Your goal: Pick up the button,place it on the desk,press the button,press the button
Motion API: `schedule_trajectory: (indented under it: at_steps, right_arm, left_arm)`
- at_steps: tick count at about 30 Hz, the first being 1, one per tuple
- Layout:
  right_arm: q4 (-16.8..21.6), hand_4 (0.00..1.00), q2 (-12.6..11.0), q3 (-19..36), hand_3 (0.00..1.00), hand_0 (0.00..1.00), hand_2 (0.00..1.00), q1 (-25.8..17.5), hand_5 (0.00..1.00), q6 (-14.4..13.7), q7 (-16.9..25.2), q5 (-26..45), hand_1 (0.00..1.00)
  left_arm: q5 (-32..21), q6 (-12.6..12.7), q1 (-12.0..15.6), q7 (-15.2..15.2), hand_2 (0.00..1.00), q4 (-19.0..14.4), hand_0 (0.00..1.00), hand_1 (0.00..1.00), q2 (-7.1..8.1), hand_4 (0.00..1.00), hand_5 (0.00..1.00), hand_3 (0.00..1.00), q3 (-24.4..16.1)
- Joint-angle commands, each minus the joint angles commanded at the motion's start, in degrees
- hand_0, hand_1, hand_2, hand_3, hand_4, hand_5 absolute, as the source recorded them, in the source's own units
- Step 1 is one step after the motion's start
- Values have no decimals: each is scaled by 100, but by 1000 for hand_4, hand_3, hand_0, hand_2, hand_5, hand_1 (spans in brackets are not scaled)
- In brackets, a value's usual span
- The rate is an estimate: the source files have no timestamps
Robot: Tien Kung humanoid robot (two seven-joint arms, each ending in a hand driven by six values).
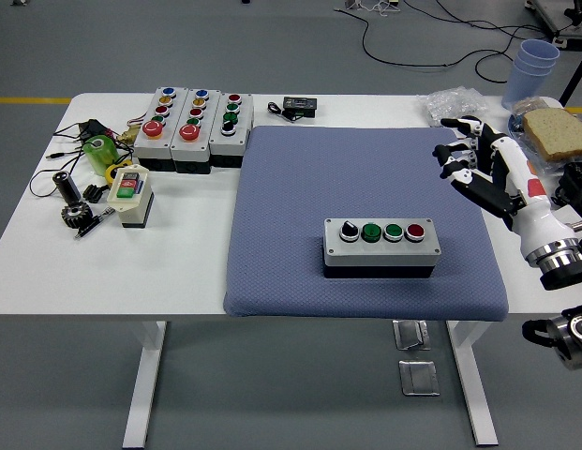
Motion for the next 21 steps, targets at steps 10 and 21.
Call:
schedule_trajectory:
  at_steps: [10, 21]
  right_arm:
    - [-287, 706, 137, 264, 778, 768, 797, -347, 465, 85, 211, 2421, 723]
    - [-489, 709, 199, 443, 771, 748, 774, -528, 488, 171, 143, 3857, 721]
  left_arm:
    - [82, -15, 66, 3, 600, 0, 645, 606, -13, 314, 856, 560, 6]
    - [67, -9, 81, -6, 601, 0, 646, 606, -9, 313, 858, 562, 26]
